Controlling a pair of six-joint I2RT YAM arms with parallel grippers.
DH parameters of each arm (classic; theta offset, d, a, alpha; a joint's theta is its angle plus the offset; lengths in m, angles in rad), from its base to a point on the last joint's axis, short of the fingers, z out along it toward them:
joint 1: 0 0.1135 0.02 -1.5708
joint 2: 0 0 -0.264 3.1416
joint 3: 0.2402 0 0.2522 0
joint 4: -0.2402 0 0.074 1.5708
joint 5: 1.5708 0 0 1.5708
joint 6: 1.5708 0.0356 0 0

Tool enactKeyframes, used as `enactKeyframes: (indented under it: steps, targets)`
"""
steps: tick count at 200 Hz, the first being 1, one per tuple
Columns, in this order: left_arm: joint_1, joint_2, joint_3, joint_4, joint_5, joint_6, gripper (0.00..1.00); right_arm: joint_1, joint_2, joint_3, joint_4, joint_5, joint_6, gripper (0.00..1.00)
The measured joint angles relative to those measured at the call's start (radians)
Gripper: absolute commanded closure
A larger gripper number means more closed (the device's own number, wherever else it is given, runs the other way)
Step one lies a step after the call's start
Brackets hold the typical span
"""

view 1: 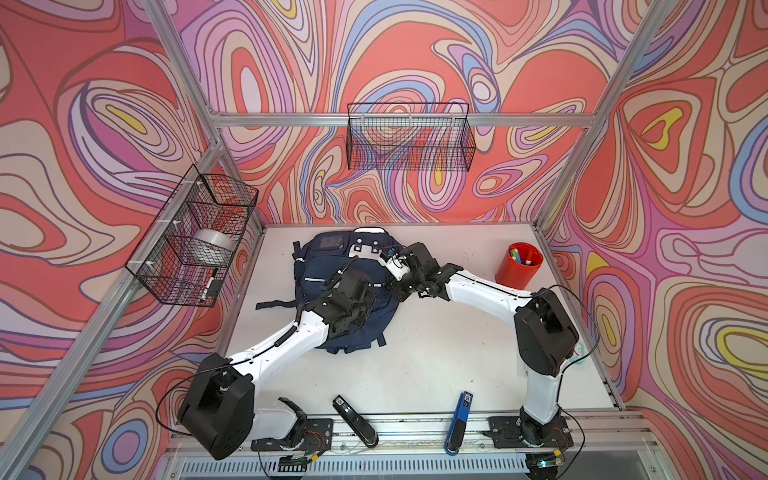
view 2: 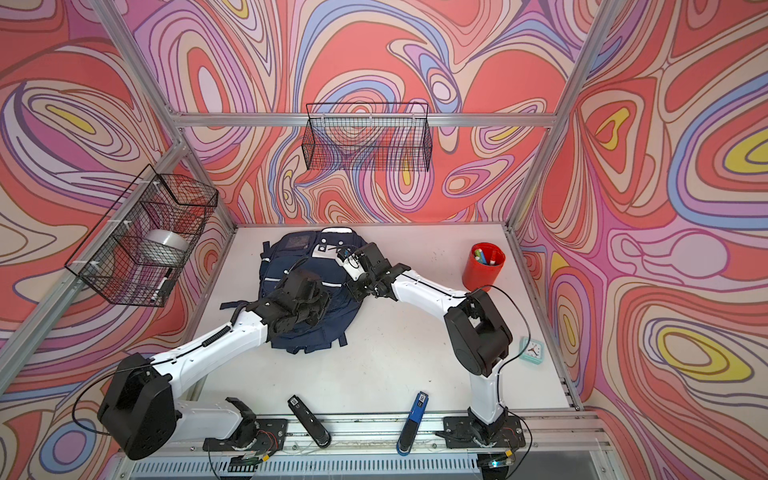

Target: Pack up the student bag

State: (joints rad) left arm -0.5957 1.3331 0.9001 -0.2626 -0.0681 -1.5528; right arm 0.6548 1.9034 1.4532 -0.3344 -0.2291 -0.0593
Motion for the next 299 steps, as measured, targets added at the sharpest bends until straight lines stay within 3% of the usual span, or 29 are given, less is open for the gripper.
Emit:
enactKeyframes:
  steps: [18,47,63,77,103,135,168,194,212,241,270,299]
  targets:
    - [-0.019,-0.031,0.036,-0.032,-0.016,0.048,0.16,-0.026,-0.041,-0.003,0.006,0.03,0.009,0.46]
    - [-0.02,-0.164,0.092,-0.082,-0.068,0.142,0.0,-0.048,-0.157,-0.011,0.021,0.096,0.039,0.42]
    - [-0.018,-0.224,0.115,-0.08,-0.093,0.233,0.0,-0.059,-0.209,-0.016,0.056,0.126,0.066,0.16]
    - [-0.006,-0.263,0.119,-0.054,-0.114,0.386,0.0,-0.084,-0.255,-0.052,0.12,0.149,0.102,0.02]
    - [0.042,-0.279,0.097,0.02,-0.217,0.728,0.0,-0.156,-0.318,-0.159,0.228,0.271,0.145,0.02]
    - [0.154,-0.263,-0.049,0.198,-0.369,1.131,0.0,-0.243,-0.314,-0.234,0.288,0.354,0.158,0.02]
    - [0.288,-0.221,-0.257,0.41,-0.408,1.368,0.0,-0.348,-0.384,-0.477,0.439,0.423,0.156,0.02]
    - [0.33,-0.176,-0.349,0.515,-0.429,1.505,0.0,-0.402,-0.435,-0.632,0.517,0.535,0.145,0.02]
    - [0.344,-0.162,-0.4,0.616,-0.44,1.569,0.0,-0.408,-0.476,-0.732,0.592,0.595,0.12,0.02]
    - [0.433,-0.113,-0.483,0.784,-0.386,1.559,0.0,-0.431,-0.481,-0.866,0.756,0.62,0.071,0.03]
    - [0.508,0.027,-0.585,1.074,-0.257,1.534,0.0,-0.48,-0.42,-0.984,0.981,0.595,0.031,0.02]
    - [0.537,0.178,-0.658,1.348,-0.154,1.53,0.0,-0.529,-0.321,-0.995,1.117,0.519,0.016,0.02]
